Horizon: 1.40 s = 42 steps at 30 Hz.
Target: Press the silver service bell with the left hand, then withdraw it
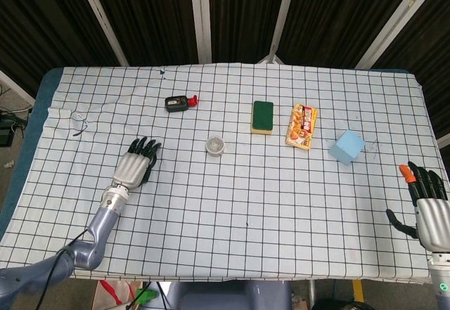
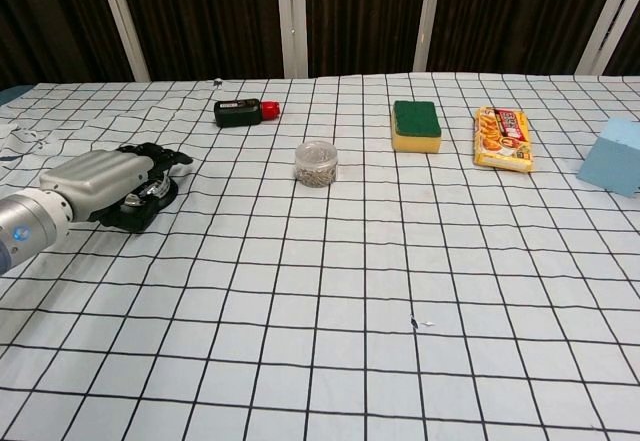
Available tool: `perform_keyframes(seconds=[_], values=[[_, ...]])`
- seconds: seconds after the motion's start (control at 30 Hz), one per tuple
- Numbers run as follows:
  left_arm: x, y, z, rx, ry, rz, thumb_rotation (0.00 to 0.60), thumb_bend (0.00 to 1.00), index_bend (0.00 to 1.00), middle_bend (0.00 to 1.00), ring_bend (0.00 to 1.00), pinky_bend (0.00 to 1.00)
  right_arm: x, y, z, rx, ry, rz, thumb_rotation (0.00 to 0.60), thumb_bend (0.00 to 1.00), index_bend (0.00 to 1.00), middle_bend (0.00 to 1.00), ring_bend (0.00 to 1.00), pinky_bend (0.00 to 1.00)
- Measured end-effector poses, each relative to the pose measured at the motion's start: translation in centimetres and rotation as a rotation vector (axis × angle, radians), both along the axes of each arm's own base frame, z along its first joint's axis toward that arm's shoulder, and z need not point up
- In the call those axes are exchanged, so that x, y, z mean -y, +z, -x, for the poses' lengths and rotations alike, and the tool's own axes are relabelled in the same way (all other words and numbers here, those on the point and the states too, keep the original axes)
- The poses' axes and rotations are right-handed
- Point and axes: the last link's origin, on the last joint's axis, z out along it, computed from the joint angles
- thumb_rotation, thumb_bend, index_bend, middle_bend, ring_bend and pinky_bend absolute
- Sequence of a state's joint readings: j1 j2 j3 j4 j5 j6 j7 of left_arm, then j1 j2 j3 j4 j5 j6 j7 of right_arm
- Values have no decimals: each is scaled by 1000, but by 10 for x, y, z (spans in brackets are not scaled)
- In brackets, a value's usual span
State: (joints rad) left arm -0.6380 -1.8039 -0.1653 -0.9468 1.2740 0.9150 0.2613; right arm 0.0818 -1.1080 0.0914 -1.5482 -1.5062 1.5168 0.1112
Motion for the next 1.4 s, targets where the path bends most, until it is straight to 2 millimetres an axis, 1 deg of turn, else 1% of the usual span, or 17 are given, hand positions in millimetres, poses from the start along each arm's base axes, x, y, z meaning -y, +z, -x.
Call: perform_keyframes(seconds=[0.1, 0.17, 0.3, 0.4, 0.5, 0.57, 0.63, 0.7, 0.73, 0.83, 0.97, 1.03, 1.23, 1.4], values=[[-1, 3, -4, 5, -11, -11, 600, 885, 30, 38, 0, 0, 0, 1, 0, 0, 1, 3, 600, 305, 77, 4, 35, 0], [-2, 9, -9, 23, -28, -37, 600, 885, 30, 37, 0, 0, 0, 1, 0, 0, 2, 4, 600, 305, 77, 4, 35, 0], [0, 29, -23, 78, -69, -97, 600, 884, 30, 33, 0, 0, 0, 0, -1, 0, 5, 2, 600, 304, 77, 4, 35, 0], [6, 52, -36, 134, -100, -150, 600, 884, 30, 30, 0, 0, 0, 0, -1, 0, 7, 0, 600, 305, 77, 4, 35, 0], [20, 81, -48, 192, -121, -206, 600, 882, 30, 30, 0, 0, -1, -1, -2, -1, 10, -3, 600, 305, 77, 4, 35, 0], [34, 105, -54, 224, -126, -246, 600, 877, 30, 30, 0, 0, -1, -2, -3, -2, 12, -6, 600, 305, 77, 4, 35, 0], [51, 130, -54, 238, -116, -287, 600, 873, 30, 30, 0, 0, -1, -2, -3, -4, 13, -9, 600, 305, 77, 4, 35, 0], [69, 152, -49, 230, -92, -318, 600, 873, 30, 31, 0, 0, -2, -3, -4, -5, 14, -12, 600, 305, 77, 4, 35, 0], [82, 165, -41, 212, -67, -334, 600, 874, 30, 31, 0, 0, -2, -3, -4, -5, 14, -12, 600, 305, 77, 4, 35, 0], [115, 189, -16, 147, 10, -359, 600, 873, 30, 31, 0, 0, -2, -4, -4, -7, 14, -11, 600, 305, 77, 4, 35, 0], [148, 204, 8, 101, 93, -384, 600, 873, 29, 31, 0, 0, -2, -5, -6, -8, 19, -17, 600, 304, 77, 4, 35, 0], [160, 209, 16, 111, 119, -409, 600, 873, 29, 31, 0, 0, -2, -6, -7, -8, 23, -19, 600, 304, 77, 4, 35, 0], [183, 219, 40, 163, 166, -467, 600, 873, 27, 31, 0, 0, -3, -6, -8, -7, 28, -17, 600, 304, 77, 4, 35, 0], [191, 225, 53, 189, 142, -483, 600, 873, 27, 30, 0, 0, -3, -6, -8, -4, 29, -17, 600, 305, 77, 4, 35, 0]])
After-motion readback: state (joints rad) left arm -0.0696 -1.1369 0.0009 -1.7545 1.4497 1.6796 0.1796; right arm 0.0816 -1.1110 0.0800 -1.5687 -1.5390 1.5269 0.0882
